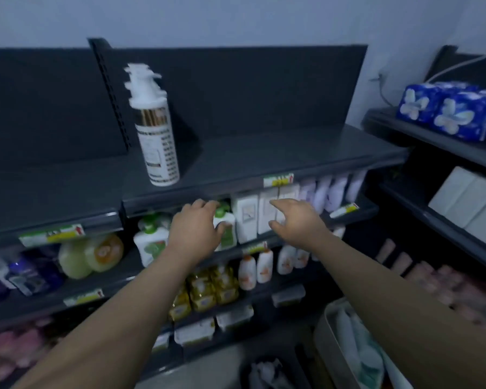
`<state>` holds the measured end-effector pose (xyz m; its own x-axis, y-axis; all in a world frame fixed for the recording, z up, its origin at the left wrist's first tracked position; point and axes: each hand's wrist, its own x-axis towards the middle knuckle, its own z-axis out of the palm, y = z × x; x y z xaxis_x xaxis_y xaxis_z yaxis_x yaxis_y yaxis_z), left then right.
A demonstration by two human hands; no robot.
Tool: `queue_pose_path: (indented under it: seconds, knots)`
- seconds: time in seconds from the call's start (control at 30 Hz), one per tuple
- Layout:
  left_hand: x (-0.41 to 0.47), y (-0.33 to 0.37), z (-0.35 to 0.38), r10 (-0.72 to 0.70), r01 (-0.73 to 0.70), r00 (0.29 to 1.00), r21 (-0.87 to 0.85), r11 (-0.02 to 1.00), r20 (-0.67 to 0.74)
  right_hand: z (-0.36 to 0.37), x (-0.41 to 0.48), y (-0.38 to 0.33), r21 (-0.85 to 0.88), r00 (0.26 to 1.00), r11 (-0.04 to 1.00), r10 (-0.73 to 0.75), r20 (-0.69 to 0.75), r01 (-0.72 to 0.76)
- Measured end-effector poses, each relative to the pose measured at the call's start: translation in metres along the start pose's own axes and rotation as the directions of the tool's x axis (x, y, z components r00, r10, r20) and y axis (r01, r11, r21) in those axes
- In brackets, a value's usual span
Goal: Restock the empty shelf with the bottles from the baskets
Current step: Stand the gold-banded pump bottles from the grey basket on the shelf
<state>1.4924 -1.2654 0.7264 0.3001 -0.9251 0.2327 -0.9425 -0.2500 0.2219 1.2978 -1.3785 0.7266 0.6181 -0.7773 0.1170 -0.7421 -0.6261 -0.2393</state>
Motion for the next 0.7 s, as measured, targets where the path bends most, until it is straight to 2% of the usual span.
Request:
queue_pose_path:
  seconds: [0.2,0.5,0.57,0.7]
  knots:
    - [-0.037,0.052,0.084,0.066,-0.079,0.98,0.063,0.995,0.187,0.072,-0.074,0.072,0.037,0.988,0.991,0.126,0.086,-0.13]
    - [-0.08,0.07,0.258,0.053,-0.144,0.867,0.147,0.979,0.495,0.232,-0.152,0.155,0.038,0.936,0.964,0.245,0.252,-0.263]
    - [-0.088,0.066,0.303,0.049,-0.153,0.842,0.151,0.977,0.537,0.279,-0.166,0.172,0.058,0.945,0.967,0.228,0.234,-0.248]
    - [-0.109,0.052,0.396,0.073,-0.198,0.792,0.141,0.97,0.607,0.367,-0.192,0.195,0.121,0.929,0.938,0.291,0.229,-0.324]
